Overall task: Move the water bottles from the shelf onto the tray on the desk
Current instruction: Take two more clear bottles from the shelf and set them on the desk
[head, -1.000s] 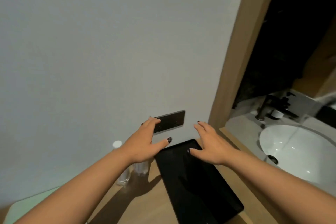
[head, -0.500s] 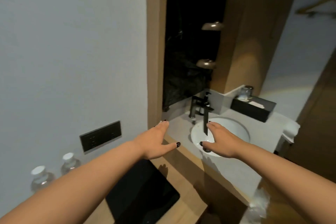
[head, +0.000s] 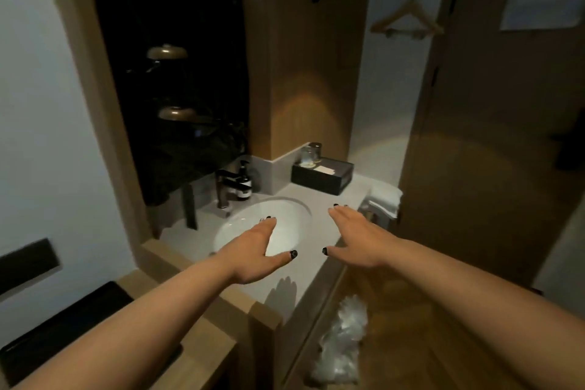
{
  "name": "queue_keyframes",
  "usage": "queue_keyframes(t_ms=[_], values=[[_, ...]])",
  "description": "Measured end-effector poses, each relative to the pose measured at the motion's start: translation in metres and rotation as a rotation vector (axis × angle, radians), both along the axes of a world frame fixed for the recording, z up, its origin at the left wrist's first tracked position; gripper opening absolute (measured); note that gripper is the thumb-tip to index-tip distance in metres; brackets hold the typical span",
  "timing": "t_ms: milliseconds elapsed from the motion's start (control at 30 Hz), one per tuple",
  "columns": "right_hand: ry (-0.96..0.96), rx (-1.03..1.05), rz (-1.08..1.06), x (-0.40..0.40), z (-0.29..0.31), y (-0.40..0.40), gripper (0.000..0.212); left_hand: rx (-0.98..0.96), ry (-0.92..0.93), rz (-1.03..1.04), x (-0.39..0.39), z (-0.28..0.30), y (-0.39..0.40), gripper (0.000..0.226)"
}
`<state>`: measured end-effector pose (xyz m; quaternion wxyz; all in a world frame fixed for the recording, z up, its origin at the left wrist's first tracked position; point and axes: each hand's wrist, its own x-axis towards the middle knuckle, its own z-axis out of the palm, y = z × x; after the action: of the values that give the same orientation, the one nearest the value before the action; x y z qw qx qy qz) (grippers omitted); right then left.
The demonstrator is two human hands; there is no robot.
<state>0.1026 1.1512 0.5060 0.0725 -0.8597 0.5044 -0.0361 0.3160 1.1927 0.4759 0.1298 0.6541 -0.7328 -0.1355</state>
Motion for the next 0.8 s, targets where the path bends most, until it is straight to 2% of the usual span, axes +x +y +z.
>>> queue_keyframes(t_ms=[233, 467, 800], values=[[-0.008, 0.048, -0.136, -0.098, -0.006, -0.018, 0.083, 0.024, 0.029, -0.114, -0.083, 0.001, -0.046, 0.084], [-0.028, 0.122, -0.300, -0.156, -0.035, -0.046, 0.084, 0.065, 0.008, -0.247, -0.138, -0.014, -0.108, 0.081], [-0.051, 0.164, -0.464, -0.215, -0.053, -0.160, 0.082, 0.131, 0.029, -0.429, -0.215, -0.045, -0.260, 0.081]])
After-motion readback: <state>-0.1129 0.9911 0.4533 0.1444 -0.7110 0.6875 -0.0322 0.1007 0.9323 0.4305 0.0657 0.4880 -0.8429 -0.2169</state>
